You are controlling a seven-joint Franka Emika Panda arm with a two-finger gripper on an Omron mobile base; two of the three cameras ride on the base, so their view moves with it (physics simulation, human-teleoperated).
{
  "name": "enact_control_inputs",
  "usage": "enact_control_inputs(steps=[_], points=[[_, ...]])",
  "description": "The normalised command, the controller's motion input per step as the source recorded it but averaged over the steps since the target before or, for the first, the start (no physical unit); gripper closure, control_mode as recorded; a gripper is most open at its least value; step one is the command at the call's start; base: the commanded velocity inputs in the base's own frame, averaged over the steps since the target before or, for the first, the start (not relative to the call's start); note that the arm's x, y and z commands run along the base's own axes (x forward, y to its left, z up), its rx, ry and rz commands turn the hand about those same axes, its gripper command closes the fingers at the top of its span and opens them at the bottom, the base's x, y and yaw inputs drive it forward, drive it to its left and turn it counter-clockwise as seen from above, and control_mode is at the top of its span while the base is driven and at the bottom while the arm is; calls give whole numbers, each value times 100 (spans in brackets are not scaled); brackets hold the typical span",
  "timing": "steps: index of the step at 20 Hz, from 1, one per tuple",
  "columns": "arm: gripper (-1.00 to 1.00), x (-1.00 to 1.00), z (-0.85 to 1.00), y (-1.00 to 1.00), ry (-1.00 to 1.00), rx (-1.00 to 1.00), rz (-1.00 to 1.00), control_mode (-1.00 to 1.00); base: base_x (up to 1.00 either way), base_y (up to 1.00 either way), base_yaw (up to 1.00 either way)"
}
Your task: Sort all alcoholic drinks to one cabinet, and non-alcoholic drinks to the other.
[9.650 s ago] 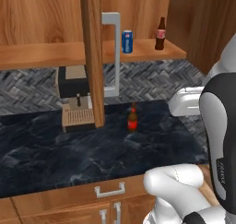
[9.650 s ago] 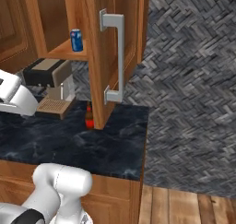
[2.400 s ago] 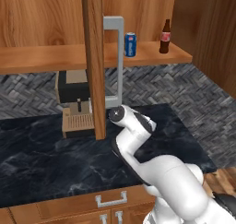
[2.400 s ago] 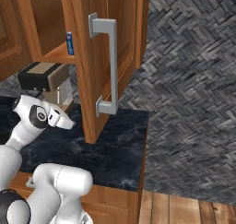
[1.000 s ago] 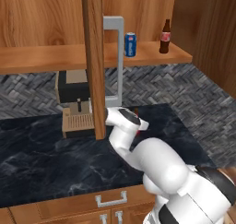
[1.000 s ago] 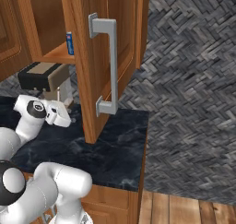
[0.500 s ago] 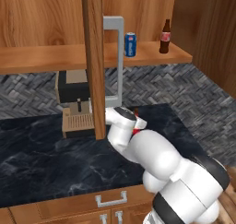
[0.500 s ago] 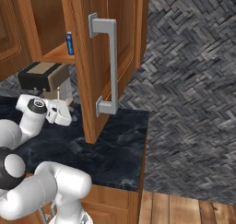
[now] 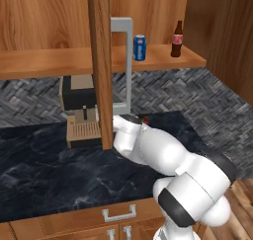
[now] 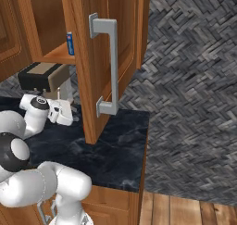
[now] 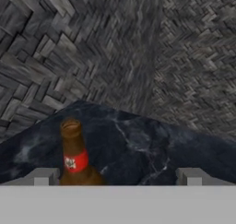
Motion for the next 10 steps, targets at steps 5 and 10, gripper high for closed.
enact_control_inputs(steps=[5, 10], points=[[-100, 18, -18, 0, 0, -1, -5, -100, 0, 0, 0], [-100, 16, -7, 0, 0, -1, -4, -100, 0, 0, 0]])
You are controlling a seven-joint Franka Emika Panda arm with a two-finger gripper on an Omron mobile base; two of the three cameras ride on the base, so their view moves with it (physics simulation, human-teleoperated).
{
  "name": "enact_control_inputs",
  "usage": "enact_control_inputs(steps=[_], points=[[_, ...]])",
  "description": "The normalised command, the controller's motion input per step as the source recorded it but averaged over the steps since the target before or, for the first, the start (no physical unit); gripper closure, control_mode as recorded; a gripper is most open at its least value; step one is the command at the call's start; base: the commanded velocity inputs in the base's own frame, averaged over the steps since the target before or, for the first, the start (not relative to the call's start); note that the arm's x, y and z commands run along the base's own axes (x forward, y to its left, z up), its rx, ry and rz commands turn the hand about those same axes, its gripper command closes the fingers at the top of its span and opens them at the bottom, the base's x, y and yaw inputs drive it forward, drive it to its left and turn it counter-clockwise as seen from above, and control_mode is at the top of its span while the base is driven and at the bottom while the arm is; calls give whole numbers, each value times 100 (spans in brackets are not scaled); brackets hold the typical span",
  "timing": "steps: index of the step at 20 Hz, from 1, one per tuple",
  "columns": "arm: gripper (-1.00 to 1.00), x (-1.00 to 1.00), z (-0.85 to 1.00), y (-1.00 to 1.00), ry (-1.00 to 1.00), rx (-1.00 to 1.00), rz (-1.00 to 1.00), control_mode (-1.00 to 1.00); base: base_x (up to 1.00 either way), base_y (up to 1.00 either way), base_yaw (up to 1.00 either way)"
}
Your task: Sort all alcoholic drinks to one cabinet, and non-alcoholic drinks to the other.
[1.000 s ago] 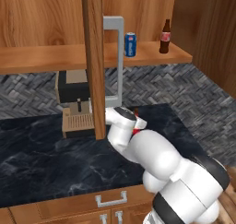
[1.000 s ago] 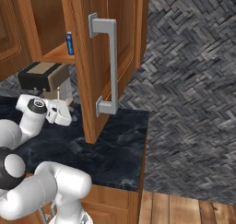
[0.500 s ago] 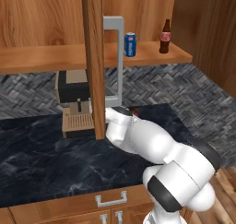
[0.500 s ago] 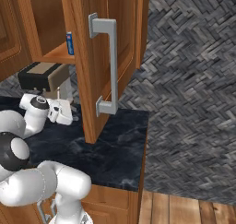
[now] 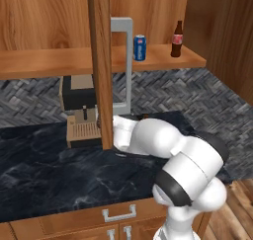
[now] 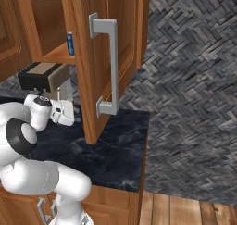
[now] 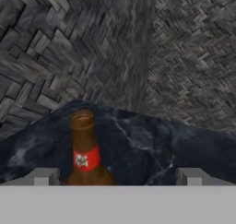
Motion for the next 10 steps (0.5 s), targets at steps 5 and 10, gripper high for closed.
enact_control_inputs(steps=[5, 10], points=[[-100, 15, -3, 0, 0, 0, -1, -100, 0, 0, 0], [-100, 16, -6, 0, 1, 0, -1, -100, 0, 0, 0]])
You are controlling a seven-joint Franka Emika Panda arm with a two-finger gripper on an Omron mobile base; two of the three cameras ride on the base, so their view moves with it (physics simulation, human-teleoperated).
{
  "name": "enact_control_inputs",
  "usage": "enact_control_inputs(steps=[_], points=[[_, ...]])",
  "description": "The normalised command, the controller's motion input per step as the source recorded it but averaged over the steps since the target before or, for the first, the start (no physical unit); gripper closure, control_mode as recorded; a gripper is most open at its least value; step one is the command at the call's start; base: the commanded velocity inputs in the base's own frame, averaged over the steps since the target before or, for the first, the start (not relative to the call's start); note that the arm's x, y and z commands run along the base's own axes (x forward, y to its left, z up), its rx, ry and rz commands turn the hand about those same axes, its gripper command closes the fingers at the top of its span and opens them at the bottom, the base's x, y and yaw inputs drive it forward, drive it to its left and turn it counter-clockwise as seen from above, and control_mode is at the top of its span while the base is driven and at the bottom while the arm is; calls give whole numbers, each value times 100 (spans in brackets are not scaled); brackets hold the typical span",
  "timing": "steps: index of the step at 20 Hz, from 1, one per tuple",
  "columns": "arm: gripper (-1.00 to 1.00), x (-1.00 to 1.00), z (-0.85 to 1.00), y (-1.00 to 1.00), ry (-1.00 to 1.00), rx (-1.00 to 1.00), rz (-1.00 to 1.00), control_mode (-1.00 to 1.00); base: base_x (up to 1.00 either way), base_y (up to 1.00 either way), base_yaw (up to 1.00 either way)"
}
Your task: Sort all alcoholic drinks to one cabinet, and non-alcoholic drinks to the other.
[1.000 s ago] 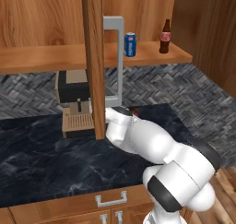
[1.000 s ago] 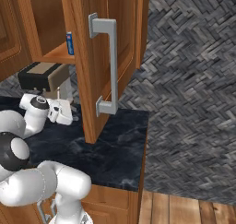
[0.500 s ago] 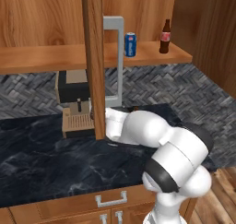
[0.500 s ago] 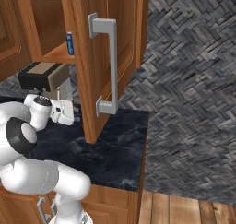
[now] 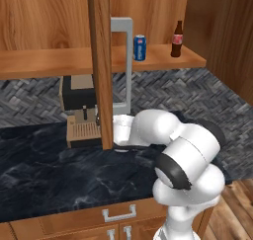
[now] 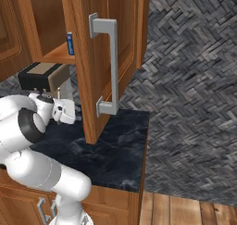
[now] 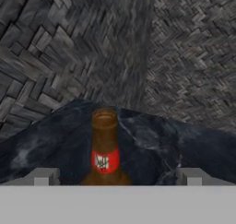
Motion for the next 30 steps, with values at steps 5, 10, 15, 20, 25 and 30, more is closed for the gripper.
enact_control_inputs(steps=[5, 10, 15, 20, 25, 30], points=[[-100, 13, -10, 0, 1, 0, 0, -100, 0, 0, 0], [-100, 12, -7, 0, 0, 0, 0, -100, 0, 0, 0], [-100, 0, -2, -9, 0, -4, -4, -100, 0, 0, 0], [-100, 0, 0, -14, 0, -5, -6, -100, 0, 0, 0], [-100, 0, 0, -8, 0, -3, -4, -100, 0, 0, 0], [-100, 0, 0, -6, 0, -2, -1, -100, 0, 0, 0]])
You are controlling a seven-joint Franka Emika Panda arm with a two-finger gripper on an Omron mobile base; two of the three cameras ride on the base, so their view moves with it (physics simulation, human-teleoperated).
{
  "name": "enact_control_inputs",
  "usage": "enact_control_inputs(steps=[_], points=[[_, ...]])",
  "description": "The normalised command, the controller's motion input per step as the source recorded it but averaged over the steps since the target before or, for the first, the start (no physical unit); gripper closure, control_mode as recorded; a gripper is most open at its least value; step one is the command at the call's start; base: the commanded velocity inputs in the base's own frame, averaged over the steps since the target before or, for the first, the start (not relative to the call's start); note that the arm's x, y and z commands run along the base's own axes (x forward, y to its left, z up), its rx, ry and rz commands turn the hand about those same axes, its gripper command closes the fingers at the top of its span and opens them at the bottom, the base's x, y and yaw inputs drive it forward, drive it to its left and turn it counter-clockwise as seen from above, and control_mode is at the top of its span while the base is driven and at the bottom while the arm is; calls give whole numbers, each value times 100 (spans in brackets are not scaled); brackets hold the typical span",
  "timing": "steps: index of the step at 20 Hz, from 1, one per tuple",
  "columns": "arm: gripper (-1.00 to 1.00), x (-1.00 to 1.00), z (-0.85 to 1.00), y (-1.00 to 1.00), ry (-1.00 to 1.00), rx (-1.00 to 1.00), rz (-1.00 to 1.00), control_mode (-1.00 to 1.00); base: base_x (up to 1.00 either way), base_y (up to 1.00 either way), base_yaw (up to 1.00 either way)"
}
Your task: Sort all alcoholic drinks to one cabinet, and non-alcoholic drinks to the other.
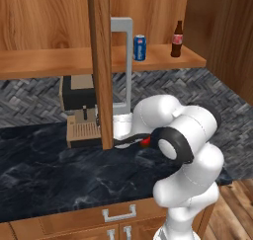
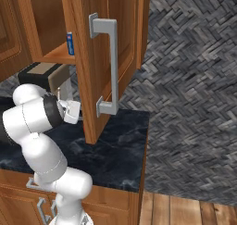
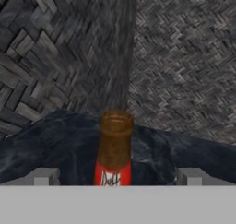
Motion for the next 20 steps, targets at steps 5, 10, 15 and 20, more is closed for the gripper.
enact_control_inputs(steps=[5, 10, 15, 20], points=[[-100, 1, 0, -8, 2, -3, 0, -100, 0, 0, 0], [-100, 8, 0, -4, 5, -2, 0, -100, 0, 0, 0], [-100, 0, 0, -8, 5, -2, 0, -100, 0, 0, 0], [100, 0, 0, -3, 2, -4, 0, -100, 0, 0, 0]])
